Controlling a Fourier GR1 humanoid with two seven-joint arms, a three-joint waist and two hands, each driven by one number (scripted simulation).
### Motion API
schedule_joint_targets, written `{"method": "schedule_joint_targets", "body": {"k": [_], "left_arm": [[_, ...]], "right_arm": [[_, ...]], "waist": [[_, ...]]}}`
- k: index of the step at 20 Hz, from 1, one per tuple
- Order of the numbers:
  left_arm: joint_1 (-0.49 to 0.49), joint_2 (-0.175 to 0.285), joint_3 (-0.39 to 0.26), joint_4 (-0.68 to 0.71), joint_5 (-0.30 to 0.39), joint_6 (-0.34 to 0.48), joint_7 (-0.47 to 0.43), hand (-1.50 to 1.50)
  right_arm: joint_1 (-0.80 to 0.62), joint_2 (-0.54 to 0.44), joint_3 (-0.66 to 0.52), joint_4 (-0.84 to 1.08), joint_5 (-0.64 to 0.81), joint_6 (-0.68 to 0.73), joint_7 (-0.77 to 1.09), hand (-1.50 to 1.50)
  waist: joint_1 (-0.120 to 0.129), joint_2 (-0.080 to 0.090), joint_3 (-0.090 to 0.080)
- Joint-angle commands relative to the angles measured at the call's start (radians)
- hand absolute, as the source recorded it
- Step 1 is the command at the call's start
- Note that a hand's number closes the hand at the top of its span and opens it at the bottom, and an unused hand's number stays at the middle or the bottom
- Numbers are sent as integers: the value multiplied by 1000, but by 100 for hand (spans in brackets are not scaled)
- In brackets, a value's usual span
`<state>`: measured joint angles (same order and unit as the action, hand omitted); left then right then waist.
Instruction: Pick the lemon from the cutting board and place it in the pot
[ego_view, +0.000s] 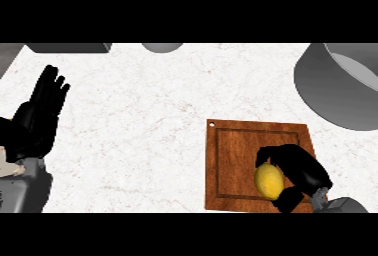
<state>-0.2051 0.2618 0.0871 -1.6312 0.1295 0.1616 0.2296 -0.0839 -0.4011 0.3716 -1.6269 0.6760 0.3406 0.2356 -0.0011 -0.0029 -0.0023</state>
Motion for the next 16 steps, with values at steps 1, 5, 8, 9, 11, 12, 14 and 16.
{"method": "schedule_joint_targets", "body": {"k": [1, 5, 8, 9, 11, 12, 14, 16], "left_arm": [[6, -5, -2, 2, -10, 5, -2, 0], [31, 3, 13, -9, 9, -29, -20, 0], [-32, -36, -7, 19, -32, 16, 10, 0], [-4, -24, 3, -12, -22, 6, 25, 0], [-7, -37, -1, 8, -21, 4, -6, 0], [31, -36, -4, 6, -42, 2, -63, 0], [48, -4, 34, -9, -4, -23, -39, 0], [20, -23, 21, 10, -17, 6, -3, 0]], "right_arm": [[14, -52, 123, -80, 19, 82, -132, 150], [78, -61, 188, -219, 67, 80, -149, 150], [146, -139, 94, -279, 56, 70, -237, 150], [194, -159, 81, -362, 49, 68, -223, 150], [224, -143, 33, -461, 9, 60, -175, 150], [183, -100, -22, -435, -27, 19, -181, 150], [206, -64, -127, -488, -100, -44, -174, 150], [215, -36, -184, -555, -117, -93, -155, 150]], "waist": [[2, 1, 2], [-2, 0, 2], [-6, 2, 2], [-7, 1, 2], [-14, 0, 2], [-13, 0, 2], [-21, -3, 2], [-31, -3, 2]]}}
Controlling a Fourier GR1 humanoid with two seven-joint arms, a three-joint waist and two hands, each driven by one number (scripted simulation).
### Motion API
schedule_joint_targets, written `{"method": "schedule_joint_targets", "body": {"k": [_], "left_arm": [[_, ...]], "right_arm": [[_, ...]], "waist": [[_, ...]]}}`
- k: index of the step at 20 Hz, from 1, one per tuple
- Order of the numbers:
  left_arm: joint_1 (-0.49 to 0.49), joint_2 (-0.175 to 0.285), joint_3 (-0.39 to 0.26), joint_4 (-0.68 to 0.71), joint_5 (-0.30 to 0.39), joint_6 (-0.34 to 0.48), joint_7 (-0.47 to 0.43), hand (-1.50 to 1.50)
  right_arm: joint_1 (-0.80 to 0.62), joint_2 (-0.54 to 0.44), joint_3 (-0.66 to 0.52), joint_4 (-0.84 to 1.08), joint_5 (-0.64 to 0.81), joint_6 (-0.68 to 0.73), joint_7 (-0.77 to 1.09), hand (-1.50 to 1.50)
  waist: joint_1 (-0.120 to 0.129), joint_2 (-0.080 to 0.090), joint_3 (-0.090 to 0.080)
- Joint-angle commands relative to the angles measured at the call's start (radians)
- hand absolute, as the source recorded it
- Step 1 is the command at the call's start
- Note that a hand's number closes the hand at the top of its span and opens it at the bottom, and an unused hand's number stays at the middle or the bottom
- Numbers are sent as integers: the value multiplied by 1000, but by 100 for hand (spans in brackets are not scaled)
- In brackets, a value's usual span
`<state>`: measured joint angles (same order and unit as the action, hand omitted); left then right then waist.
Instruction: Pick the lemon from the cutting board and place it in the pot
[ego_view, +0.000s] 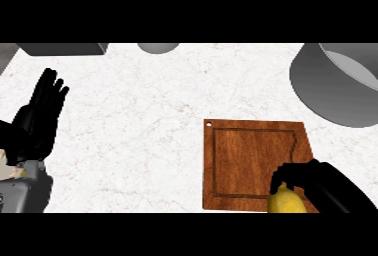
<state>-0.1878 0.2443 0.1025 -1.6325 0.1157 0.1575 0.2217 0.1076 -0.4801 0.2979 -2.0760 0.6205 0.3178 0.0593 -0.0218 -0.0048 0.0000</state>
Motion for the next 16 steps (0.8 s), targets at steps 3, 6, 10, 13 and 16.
{"method": "schedule_joint_targets", "body": {"k": [3, 6, 10, 13, 16], "left_arm": [[37, -1, -12, -65, 0, -5, 25, 0], [14, -16, -8, 2, -2, -7, -12, 0], [17, 19, 35, -33, 31, -31, 27, 0], [0, -22, -16, 8, -31, -5, -17, 0], [-38, -6, 7, 40, -9, -35, -10, 0]], "right_arm": [[7, 72, -252, -155, -137, -104, 64, 150], [-103, 87, -375, -168, -215, -108, 131, 150], [-85, 67, -524, -115, -271, -123, 91, 150], [-183, -20, -667, -39, -397, -43, 138, 150], [-281, -10, -645, 142, -370, -68, 100, 150]], "waist": [[4, -3, 1], [11, 4, -1], [18, 4, 0], [16, 5, 0], [24, 6, 0]]}}
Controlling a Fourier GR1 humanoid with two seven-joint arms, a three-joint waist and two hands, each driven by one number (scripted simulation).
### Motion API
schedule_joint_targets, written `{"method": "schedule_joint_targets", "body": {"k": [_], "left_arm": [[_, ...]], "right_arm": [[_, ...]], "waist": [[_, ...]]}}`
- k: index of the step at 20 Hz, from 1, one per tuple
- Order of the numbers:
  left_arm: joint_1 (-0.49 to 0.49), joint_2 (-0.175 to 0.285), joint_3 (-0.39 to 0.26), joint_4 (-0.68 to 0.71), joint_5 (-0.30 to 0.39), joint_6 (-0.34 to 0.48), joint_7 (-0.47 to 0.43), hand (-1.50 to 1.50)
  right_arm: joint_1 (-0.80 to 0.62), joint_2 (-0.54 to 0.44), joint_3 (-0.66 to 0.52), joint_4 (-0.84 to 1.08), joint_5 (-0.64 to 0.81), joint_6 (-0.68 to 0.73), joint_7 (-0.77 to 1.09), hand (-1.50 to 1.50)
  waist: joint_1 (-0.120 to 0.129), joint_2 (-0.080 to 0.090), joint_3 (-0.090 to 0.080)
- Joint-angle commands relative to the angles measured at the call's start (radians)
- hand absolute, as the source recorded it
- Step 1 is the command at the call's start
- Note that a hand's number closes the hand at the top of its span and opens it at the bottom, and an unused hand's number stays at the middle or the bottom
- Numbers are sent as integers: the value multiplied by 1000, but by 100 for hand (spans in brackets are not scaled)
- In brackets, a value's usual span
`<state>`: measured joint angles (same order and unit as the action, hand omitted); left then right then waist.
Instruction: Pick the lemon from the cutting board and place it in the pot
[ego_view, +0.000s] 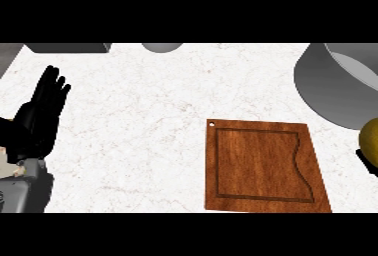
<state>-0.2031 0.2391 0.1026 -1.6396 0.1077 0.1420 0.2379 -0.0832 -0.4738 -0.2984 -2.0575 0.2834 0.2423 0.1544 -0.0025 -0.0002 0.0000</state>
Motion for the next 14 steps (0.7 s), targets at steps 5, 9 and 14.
{"method": "schedule_joint_targets", "body": {"k": [5, 9, 14], "left_arm": [[-17, 15, 47, 63, 22, -41, -37, 0], [-53, -46, -33, 11, -56, 37, 13, 0], [14, -33, -11, -11, -24, -11, -22, 0]], "right_arm": [[-238, -83, -88, 390, -28, 3, -78, 150], [-319, -124, -108, 636, -32, 13, -192, 150], [-388, -140, -99, 849, 88, -116, -373, 150]], "waist": [[12, 4, 0], [14, 4, 1], [30, 7, 1]]}}
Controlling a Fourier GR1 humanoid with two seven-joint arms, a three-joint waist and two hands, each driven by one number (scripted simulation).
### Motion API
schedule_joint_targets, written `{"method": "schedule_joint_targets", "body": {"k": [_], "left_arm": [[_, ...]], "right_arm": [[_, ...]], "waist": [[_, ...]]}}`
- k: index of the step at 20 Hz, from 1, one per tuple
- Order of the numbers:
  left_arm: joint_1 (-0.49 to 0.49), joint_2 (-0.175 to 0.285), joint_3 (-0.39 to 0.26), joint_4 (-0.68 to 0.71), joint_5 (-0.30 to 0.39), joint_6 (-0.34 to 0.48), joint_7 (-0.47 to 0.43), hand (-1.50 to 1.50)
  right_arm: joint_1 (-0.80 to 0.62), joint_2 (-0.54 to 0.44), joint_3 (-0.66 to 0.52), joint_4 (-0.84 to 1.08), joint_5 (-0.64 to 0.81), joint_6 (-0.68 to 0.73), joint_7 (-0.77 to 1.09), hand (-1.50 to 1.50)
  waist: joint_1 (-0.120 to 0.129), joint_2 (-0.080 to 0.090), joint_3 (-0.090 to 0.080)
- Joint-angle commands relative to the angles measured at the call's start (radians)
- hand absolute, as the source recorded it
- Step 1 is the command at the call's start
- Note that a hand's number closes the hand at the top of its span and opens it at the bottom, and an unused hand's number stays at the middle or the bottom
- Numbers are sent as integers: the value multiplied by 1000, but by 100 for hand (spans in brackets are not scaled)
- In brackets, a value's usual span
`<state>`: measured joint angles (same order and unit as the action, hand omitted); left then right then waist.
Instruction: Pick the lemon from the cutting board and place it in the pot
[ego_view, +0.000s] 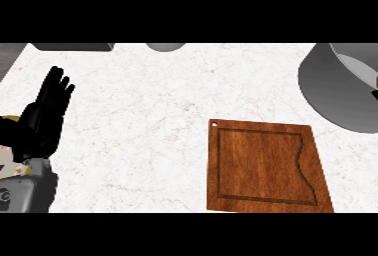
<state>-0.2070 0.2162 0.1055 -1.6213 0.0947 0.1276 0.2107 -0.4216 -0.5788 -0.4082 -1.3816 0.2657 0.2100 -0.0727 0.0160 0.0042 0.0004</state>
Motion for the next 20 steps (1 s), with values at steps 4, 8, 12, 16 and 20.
{"method": "schedule_joint_targets", "body": {"k": [4, 8, 12, 16, 20], "left_arm": [[-48, -7, -10, 25, -9, 3, 6, 0], [-43, -1, -12, 1, 0, -8, 38, 0], [-61, -13, -21, 22, -13, 0, 26, 0], [-45, -31, -36, -13, -20, 14, 35, 0], [-59, -30, -43, 0, -31, 12, 26, 0]], "right_arm": [[-43, -59, 96, 186, 360, -302, -134, 150], [-154, -95, 69, 515, 396, -394, -280, 150], [-274, -63, 103, 725, 453, -470, -327, 150], [-287, -91, 44, 840, 390, -370, -329, 150], [-308, -42, 34, 903, 367, -316, -338, -150]], "waist": [[18, 13, 1], [29, 11, 2], [38, 16, 2], [50, 18, 4], [60, 24, 5]]}}
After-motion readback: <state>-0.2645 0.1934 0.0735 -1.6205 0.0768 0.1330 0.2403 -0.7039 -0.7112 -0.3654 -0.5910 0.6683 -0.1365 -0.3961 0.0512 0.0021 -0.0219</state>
